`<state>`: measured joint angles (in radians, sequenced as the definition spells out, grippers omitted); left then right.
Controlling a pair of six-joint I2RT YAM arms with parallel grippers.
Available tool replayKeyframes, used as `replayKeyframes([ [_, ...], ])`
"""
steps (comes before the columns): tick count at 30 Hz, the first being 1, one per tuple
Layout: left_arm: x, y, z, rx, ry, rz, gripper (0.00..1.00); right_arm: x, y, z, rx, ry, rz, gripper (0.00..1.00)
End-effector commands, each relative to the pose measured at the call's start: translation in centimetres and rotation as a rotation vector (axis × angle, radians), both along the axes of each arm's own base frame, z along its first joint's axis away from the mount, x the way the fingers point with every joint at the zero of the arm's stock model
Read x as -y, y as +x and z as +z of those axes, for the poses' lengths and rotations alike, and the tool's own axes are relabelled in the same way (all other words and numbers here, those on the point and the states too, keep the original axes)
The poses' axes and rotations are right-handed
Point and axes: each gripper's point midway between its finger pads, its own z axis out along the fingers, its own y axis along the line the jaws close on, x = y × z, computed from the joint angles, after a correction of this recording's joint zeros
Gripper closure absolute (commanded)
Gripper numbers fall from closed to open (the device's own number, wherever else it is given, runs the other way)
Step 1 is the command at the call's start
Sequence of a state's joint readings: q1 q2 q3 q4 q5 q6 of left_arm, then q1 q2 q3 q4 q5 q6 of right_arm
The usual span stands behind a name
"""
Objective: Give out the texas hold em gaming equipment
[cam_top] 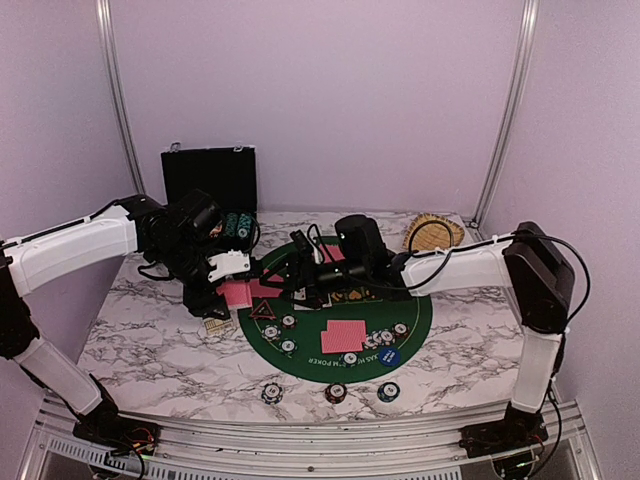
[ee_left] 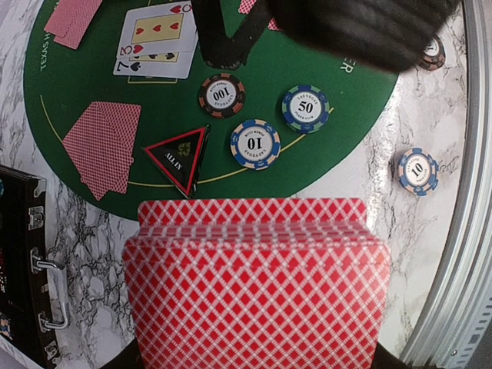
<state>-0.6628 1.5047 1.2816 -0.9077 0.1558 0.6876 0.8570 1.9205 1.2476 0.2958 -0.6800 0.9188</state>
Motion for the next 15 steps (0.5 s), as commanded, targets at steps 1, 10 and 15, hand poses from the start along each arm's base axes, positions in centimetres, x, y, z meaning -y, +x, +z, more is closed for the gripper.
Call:
replayKeyframes([
  [1, 0.4, 0.7, 1.2, 0.011, -0.021, 0.016, 0.98, -2.0, -0.3, 2.2, -0.028, 0.093, 0.019, 0.01],
  [10, 0.8, 0.4, 0.9, -0.013, -0.035, 0.014, 0.98, -3.0, -1.1, 1.7, -0.091, 0.132, 0.05, 0.03],
  [15, 0.9, 0.4, 1.1, -0.016, -0.044, 0.016, 0.98, -3.8, -1.2, 1.4, -0.112, 0.146, 0.065, 0.04],
])
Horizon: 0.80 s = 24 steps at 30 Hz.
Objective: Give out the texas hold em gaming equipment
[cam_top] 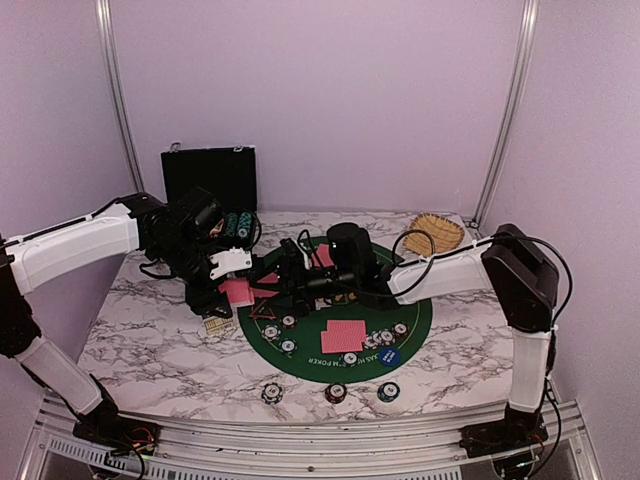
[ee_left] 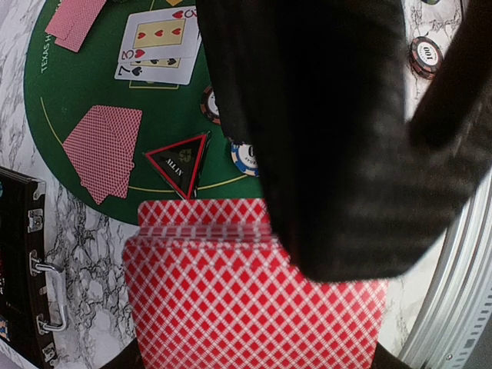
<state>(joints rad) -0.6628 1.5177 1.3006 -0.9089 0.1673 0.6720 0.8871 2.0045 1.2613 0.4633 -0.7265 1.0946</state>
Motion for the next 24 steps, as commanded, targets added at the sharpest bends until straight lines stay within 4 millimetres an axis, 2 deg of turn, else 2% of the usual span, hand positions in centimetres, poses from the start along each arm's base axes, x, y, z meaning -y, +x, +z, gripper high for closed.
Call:
replayKeyframes([
  [1, 0.5, 0.1, 0.9, -0.008, -0.03, 0.005, 0.98, -1.7, -0.2, 1.7, 0.003, 0.072, 0.033, 0.05],
  [18, 0.6, -0.1, 1.0, -0.011, -0.039, 0.001, 0.98, -6.2, -0.9, 1.4, -0.058, 0.143, 0.097, 0.09],
  [24, 0.6, -0.2, 1.2, -0.005, -0.044, -0.002, 0.98, -7.4, -0.4, 0.2, -0.096, 0.13, 0.084, 0.09],
])
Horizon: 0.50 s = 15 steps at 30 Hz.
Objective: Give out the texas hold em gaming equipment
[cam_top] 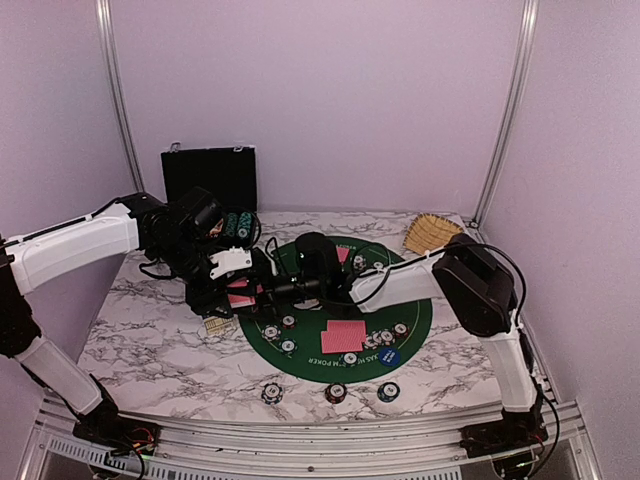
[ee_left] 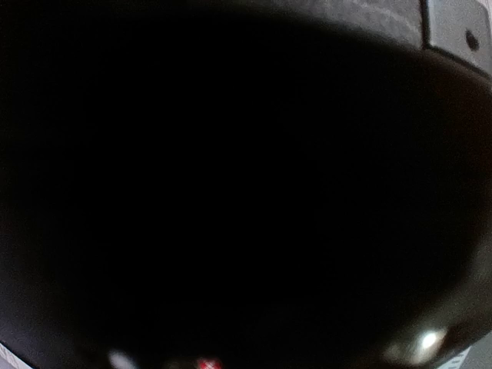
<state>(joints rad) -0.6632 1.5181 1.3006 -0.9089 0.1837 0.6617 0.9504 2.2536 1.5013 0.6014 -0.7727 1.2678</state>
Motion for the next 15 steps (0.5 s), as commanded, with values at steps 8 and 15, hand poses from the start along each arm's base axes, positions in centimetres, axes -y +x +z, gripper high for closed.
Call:
replayKeyframes([
  [8, 0.2, 0.0, 1.3, 0.017, -0.029, -0.008, 0.98, -0.6, 1.1, -1.0, -0.012, -0.056, -0.03, 0.15],
  [15, 0.1, -0.1, 1.4, 0.02, -0.03, -0.01, 0.99, 1.4, 1.9, -1.7, -0.001, -0.109, -0.057, 0.21],
])
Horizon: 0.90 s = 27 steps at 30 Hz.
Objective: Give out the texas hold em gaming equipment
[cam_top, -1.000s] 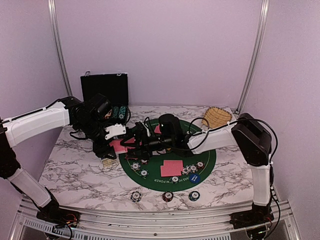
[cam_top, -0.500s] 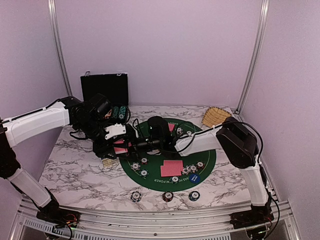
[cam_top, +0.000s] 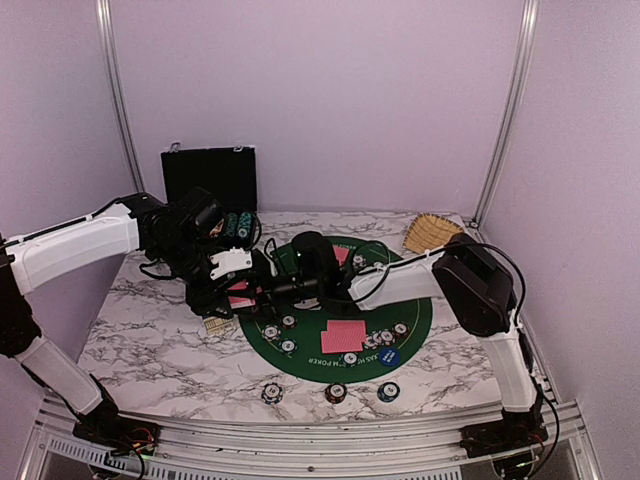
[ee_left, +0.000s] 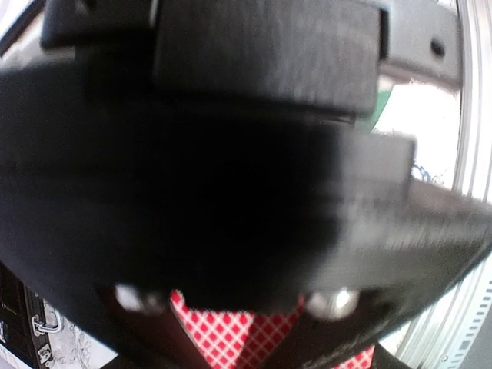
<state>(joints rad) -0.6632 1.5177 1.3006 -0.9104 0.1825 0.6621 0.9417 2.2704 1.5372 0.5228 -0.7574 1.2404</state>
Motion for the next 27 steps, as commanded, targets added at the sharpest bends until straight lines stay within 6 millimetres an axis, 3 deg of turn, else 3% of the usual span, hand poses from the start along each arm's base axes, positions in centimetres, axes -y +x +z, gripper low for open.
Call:
replayKeyframes([
  [1, 0.1, -0.1, 1.4, 0.02, -0.031, -0.009, 0.99, 1.8, 1.1, -0.6, 0.004, -0.066, -0.04, 0.22],
  [14, 0.0, 0.0, 1.2, 0.024, -0.022, -0.011, 0.99, 4.0, 1.3, 0.4, 0.024, -0.069, -0.049, 0.34],
  [27, -0.2, -0.1, 0.9, 0.023, -0.009, -0.01, 0.99, 5.3, 1.0, 3.2, 0.067, -0.043, -0.036, 0.47],
])
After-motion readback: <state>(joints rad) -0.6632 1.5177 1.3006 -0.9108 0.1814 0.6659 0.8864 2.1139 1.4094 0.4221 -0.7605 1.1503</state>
